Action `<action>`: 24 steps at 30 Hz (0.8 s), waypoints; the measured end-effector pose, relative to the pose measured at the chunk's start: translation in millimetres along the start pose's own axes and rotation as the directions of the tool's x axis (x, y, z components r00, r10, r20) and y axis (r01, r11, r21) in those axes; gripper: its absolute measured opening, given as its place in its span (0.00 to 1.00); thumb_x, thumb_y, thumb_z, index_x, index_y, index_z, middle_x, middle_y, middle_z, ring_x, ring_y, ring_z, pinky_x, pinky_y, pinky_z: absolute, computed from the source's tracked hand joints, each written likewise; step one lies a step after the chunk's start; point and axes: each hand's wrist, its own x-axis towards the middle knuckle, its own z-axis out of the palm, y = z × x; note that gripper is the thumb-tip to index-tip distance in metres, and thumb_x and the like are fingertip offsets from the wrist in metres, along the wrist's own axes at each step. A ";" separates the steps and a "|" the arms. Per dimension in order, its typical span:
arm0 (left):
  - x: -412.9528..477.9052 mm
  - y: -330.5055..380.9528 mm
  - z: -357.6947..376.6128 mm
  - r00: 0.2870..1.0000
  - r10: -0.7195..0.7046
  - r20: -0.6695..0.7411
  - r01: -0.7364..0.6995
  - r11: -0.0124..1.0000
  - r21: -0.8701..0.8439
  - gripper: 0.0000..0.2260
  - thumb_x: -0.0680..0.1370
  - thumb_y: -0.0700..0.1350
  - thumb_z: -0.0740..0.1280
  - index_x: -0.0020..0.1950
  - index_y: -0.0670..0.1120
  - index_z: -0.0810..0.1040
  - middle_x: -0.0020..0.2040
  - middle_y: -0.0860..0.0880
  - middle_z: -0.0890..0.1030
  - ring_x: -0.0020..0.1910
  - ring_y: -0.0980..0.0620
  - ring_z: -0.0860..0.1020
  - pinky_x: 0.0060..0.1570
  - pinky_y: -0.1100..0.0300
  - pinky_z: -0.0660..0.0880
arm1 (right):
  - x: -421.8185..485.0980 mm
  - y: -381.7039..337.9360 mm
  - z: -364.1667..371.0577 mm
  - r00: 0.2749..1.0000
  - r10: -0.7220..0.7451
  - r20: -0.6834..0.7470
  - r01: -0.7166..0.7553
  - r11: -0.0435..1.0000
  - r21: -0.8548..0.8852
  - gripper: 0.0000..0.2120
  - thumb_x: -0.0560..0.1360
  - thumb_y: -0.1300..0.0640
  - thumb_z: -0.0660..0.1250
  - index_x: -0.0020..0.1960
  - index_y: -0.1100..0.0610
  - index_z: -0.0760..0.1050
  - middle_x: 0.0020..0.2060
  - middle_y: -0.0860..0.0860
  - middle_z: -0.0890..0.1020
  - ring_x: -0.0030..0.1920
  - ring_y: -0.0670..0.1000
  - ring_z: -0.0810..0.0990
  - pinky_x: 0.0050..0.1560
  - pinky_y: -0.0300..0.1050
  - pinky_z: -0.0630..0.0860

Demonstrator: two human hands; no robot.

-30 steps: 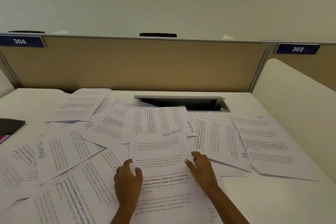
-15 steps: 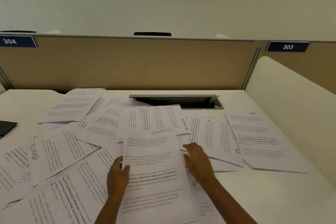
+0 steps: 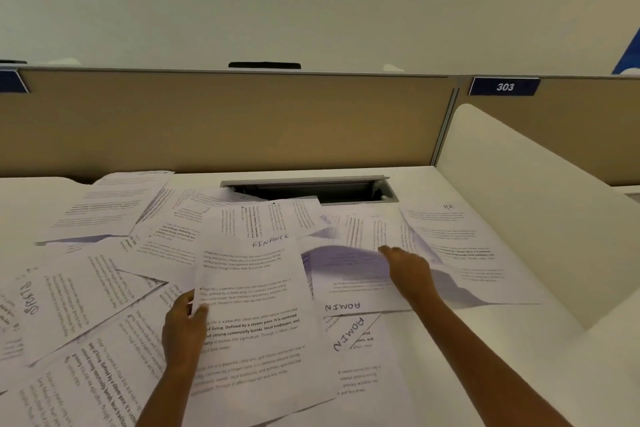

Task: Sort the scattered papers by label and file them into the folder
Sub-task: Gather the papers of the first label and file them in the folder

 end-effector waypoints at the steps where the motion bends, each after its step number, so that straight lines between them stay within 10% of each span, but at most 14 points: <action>1: -0.4 0.8 -0.2 1.000 -0.003 0.001 0.003 1.000 -0.013 0.15 0.78 0.38 0.61 0.65 0.39 0.71 0.56 0.37 0.78 0.52 0.37 0.77 0.52 0.45 0.73 | 1.9 2.0 -7.5 0.999 0.030 -0.035 -0.029 0.999 0.014 0.18 0.80 0.61 0.53 0.69 0.57 0.65 0.58 0.55 0.78 0.54 0.53 0.80 0.52 0.42 0.75; 12: 2.5 -3.4 -6.7 0.995 -0.090 0.035 0.095 0.975 -0.200 0.15 0.78 0.36 0.61 0.64 0.40 0.72 0.57 0.38 0.78 0.53 0.38 0.77 0.56 0.45 0.74 | 7.9 24.9 -22.5 0.937 0.299 -0.181 -0.250 0.935 0.251 0.16 0.79 0.59 0.57 0.66 0.60 0.68 0.51 0.60 0.81 0.48 0.59 0.81 0.51 0.50 0.76; 20: 9.8 -13.1 -15.7 0.985 -0.165 0.046 0.171 0.937 -0.305 0.17 0.77 0.35 0.62 0.66 0.40 0.70 0.59 0.38 0.77 0.55 0.37 0.77 0.57 0.45 0.73 | -8.2 10.1 17.9 0.998 -0.051 0.020 0.043 0.961 0.273 0.24 0.78 0.59 0.58 0.73 0.53 0.58 0.67 0.55 0.70 0.61 0.54 0.75 0.59 0.48 0.74; 24: 9.8 -13.9 -20.2 0.983 -0.182 0.038 0.185 0.933 -0.308 0.17 0.77 0.35 0.62 0.67 0.40 0.70 0.60 0.38 0.77 0.55 0.37 0.77 0.57 0.45 0.73 | -19.2 6.5 29.3 0.917 -0.251 0.309 0.161 0.944 0.288 0.36 0.70 0.35 0.61 0.73 0.50 0.58 0.73 0.51 0.60 0.72 0.51 0.61 0.72 0.49 0.60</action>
